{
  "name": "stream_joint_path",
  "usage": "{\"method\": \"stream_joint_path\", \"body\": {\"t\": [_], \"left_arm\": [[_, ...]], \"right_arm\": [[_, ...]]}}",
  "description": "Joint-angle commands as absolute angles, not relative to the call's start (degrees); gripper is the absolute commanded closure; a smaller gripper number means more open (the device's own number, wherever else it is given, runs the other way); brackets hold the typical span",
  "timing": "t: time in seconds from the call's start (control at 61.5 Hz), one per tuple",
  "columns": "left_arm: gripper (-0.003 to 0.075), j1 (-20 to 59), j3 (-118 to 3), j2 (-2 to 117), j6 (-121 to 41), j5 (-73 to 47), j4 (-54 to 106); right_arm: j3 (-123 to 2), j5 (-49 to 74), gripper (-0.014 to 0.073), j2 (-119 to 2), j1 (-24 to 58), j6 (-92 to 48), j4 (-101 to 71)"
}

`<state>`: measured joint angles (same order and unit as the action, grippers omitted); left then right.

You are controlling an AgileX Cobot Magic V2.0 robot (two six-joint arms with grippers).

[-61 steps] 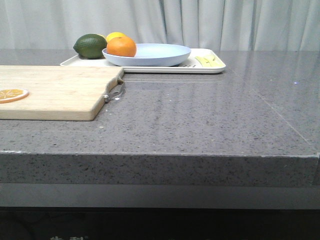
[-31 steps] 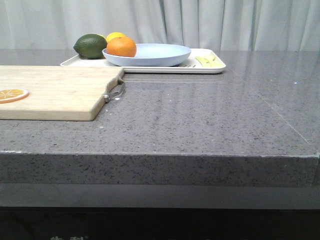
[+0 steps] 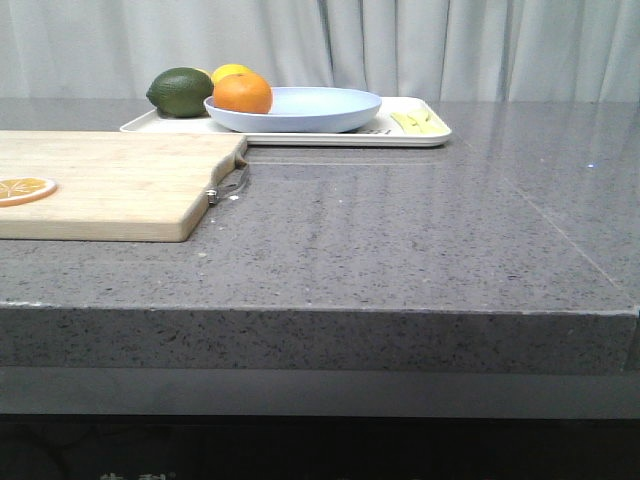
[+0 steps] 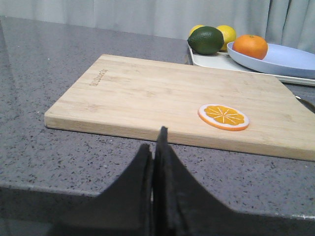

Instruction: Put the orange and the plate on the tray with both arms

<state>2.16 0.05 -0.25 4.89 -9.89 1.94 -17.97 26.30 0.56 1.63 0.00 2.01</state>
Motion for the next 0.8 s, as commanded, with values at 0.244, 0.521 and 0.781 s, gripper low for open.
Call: {"method": "stream_joint_path", "body": {"t": [0.244, 0.521, 0.781], "left_arm": [[0.0738, 2.08, 0.33, -1.33, 4.75, -4.86, 2.37], [0.0738, 2.08, 0.33, -1.33, 4.75, -4.86, 2.37], [0.0738, 2.08, 0.33, -1.33, 4.75, -4.86, 2.37]], "right_arm": [[-20.01, 22.0, 0.0659, -0.18, 1.34, -0.46, 2.84], [-20.01, 22.0, 0.0659, -0.18, 1.34, -0.46, 2.84], [-15.38, 16.13, 0.0659, -0.18, 1.34, -0.46, 1.68]]}}
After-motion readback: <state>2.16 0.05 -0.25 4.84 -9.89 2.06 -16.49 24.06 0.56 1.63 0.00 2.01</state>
